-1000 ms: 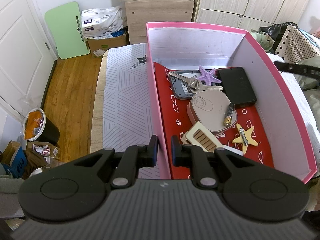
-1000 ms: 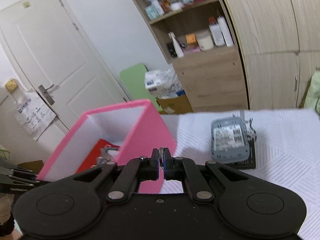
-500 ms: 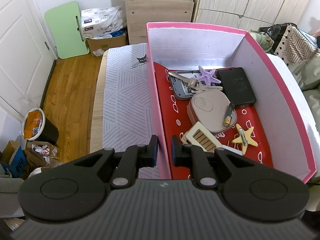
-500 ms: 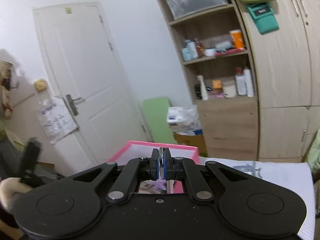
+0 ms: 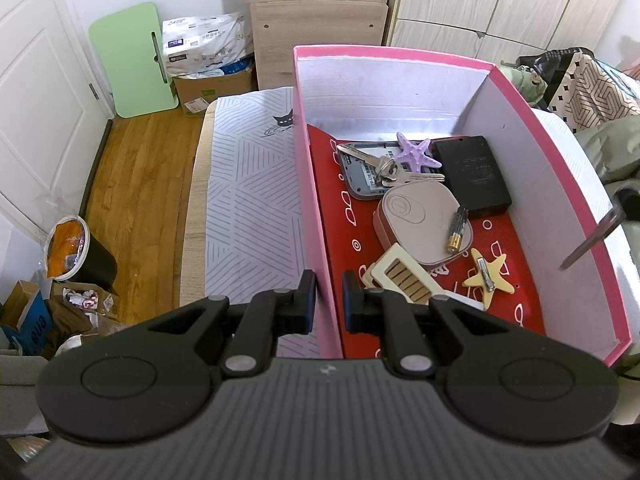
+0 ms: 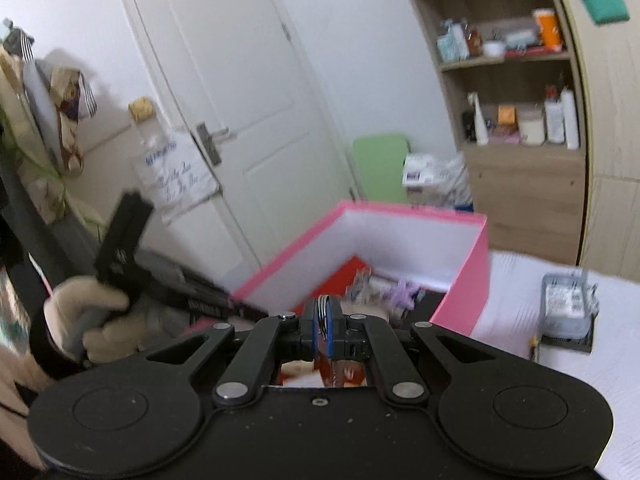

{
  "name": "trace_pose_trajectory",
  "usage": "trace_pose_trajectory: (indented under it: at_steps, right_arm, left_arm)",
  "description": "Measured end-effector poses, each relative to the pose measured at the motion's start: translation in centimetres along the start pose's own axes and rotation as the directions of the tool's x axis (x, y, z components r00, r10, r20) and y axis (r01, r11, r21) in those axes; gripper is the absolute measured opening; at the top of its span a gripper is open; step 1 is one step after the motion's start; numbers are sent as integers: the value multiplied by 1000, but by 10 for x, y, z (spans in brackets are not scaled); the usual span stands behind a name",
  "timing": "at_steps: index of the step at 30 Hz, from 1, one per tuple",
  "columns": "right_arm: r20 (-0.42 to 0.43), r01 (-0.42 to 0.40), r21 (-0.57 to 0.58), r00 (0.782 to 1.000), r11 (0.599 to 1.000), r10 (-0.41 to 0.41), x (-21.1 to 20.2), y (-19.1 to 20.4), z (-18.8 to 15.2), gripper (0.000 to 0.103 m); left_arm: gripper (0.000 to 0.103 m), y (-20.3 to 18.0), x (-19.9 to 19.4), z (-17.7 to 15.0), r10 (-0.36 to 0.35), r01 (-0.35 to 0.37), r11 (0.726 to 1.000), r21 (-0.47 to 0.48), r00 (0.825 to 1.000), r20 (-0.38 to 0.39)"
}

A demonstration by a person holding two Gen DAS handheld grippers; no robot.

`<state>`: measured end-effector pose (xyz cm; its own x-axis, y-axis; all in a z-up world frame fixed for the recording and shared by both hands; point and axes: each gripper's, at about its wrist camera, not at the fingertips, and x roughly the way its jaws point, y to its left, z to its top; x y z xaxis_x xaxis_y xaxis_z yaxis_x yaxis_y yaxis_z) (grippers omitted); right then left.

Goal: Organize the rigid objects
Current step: 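Carry the small key into the pink box and release it, then move the right gripper to the black-and-gold AA battery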

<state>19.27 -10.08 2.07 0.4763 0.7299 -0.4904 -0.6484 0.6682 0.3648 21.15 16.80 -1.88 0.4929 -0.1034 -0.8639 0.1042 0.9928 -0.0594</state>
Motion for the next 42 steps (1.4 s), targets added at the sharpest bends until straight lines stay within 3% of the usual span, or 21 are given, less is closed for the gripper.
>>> trace_pose_trajectory:
  at_steps: [4, 10, 13, 18, 23, 29, 35, 42]
  right_arm:
    - [-67, -4, -11, 998, 1000, 4, 17, 0, -7, 7]
    - [-109, 84, -51, 990, 995, -90, 36, -2, -11, 12]
    - [-80, 130, -68, 988, 989, -135, 33, -6, -7, 34]
    - [-7, 110, 3, 994, 994, -110, 10, -20, 1, 35]
    - [27, 186, 29, 982, 982, -186, -10, -31, -2, 39]
    - [9, 296, 66, 955, 953, -297, -20, -53, -17, 42]
    - [-8, 448, -38, 894, 893, -449, -3, -63, -46, 44]
    - [-56, 502, 1, 864, 865, -501, 24, -98, -59, 44]
  left_arm:
    - [12, 0, -1, -1, -1, 1, 1000, 0, 1000, 2]
    - [12, 0, -2, -2, -2, 2, 1000, 4, 1000, 8]
    - [12, -1, -2, -2, 1, -1, 1000, 9, 1000, 7]
    - [12, 0, -2, -2, -4, 4, 1000, 1, 1000, 8]
    - [12, 0, -2, -2, -5, 5, 1000, 0, 1000, 7]
    - [12, -1, -2, -2, 0, 0, 1000, 0, 1000, 8]
    - [12, 0, -2, -4, -6, 6, 1000, -6, 1000, 17]
    - [12, 0, -3, -3, -6, 6, 1000, 9, 1000, 17]
